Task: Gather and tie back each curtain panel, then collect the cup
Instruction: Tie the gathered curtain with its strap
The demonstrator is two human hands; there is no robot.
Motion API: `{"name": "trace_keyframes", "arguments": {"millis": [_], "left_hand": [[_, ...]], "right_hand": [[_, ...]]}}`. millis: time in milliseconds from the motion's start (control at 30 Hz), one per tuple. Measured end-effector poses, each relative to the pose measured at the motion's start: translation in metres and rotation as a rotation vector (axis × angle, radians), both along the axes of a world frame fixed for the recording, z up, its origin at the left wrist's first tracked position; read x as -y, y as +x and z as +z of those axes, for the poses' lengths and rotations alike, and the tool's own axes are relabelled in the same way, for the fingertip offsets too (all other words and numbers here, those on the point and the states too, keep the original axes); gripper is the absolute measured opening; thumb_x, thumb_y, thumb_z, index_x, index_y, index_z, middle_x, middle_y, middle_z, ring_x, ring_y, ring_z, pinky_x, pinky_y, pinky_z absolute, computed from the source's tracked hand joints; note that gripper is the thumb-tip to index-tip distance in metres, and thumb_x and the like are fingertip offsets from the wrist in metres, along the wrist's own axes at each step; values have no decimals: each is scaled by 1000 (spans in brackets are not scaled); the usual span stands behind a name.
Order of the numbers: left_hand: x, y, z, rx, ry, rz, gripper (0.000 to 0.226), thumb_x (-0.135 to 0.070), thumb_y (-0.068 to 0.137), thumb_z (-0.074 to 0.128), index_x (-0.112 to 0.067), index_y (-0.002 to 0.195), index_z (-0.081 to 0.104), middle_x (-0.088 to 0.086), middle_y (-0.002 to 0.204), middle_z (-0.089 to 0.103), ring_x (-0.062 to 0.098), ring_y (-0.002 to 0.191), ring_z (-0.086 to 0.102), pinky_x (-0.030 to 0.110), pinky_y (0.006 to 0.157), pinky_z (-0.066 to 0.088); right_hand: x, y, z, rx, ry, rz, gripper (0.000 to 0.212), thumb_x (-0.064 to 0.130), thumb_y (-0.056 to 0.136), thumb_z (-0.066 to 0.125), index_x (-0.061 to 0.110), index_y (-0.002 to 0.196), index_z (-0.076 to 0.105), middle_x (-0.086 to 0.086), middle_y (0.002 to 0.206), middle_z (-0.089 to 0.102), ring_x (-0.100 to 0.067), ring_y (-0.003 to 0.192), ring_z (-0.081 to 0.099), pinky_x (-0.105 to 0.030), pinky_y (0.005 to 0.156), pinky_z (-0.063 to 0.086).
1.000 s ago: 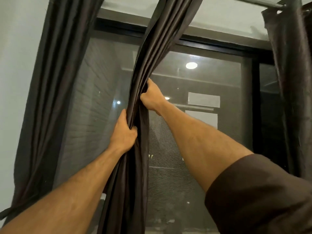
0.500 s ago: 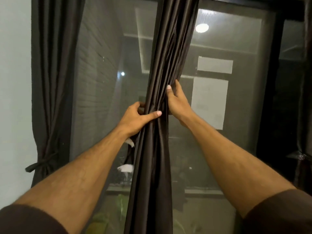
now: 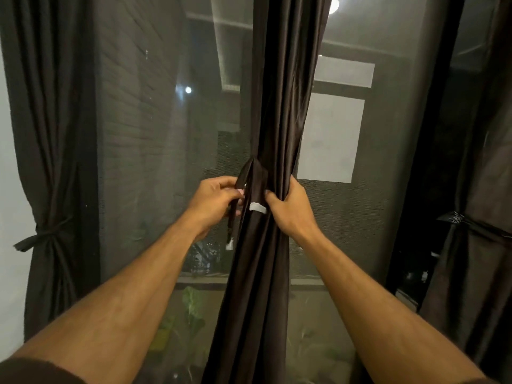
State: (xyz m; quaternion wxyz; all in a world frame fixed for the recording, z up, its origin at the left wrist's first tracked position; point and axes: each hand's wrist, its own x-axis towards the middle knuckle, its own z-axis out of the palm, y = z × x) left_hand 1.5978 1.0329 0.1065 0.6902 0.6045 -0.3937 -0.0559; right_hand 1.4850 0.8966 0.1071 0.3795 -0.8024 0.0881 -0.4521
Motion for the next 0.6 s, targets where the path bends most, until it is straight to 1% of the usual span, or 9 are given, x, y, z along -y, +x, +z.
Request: {"name": "trace_keyframes", "arguments": {"millis": [100,200,233,300,400,467,533,567,600], "left_hand": [[1,6,-4,-39,-42,-15,17,-15,98,66,-20,88,79,6,94,79,22,87,77,46,80,63],[5,13,-6,-91,-125,20,10,-7,98,66,-16,98,69,8,91,80,22,77,77,40,66,62],[7,16,-6,-94,-141,77,16,-1,97,64,-18,99,63,9,89,79,20,72,75,35,61,60],[8,20,-6,34,-108,249,30,7,96,58,-23,92,58,5,85,73,15,65,66,26,56,52],[12,23,-5,208,-14,350,46,11,92,49,-28,74,66,-7,72,69,10,61,61,24,57,49],[16,21,-6,160,-43,293,43,6,97,55,-29,79,72,-6,83,75,9,70,70,29,65,60],[21,21,-7,115,-100,260,20,-5,95,67,-22,93,77,2,92,76,16,79,72,37,74,63],[23,21,-8,113,-121,249,11,-11,92,73,-18,100,78,3,92,76,16,81,72,34,75,61],[24,21,-9,113,-133,234,16,-16,89,79,-15,105,78,0,89,76,10,81,71,27,73,59]], "right_hand": [[4,-4,0,34,12,17,31,13,100,61,18,130,62,6,119,71,-11,112,67,-37,101,55],[4,-7,-2,67,91,82,33,22,105,58,16,138,60,6,128,69,-8,120,64,-28,106,51],[4,-8,-3,67,105,88,35,24,106,56,15,140,58,6,130,68,-7,122,63,-27,107,49],[5,-9,-4,68,112,81,36,24,107,53,14,142,56,6,132,67,-7,123,62,-26,108,48],[6,-4,-6,81,73,52,36,17,106,53,15,142,52,9,128,66,0,117,62,-28,108,50],[7,1,-10,97,30,30,46,16,104,56,17,148,41,20,130,58,22,107,56,-17,105,49],[8,4,-15,158,-13,11,70,13,102,60,22,158,19,19,147,39,37,110,40,2,98,39],[9,5,-19,191,-60,-10,82,12,102,61,27,162,7,15,157,30,33,120,36,7,94,34],[10,5,-21,208,-136,-49,92,12,101,62,33,163,-3,8,164,23,19,127,40,6,90,38]]}}
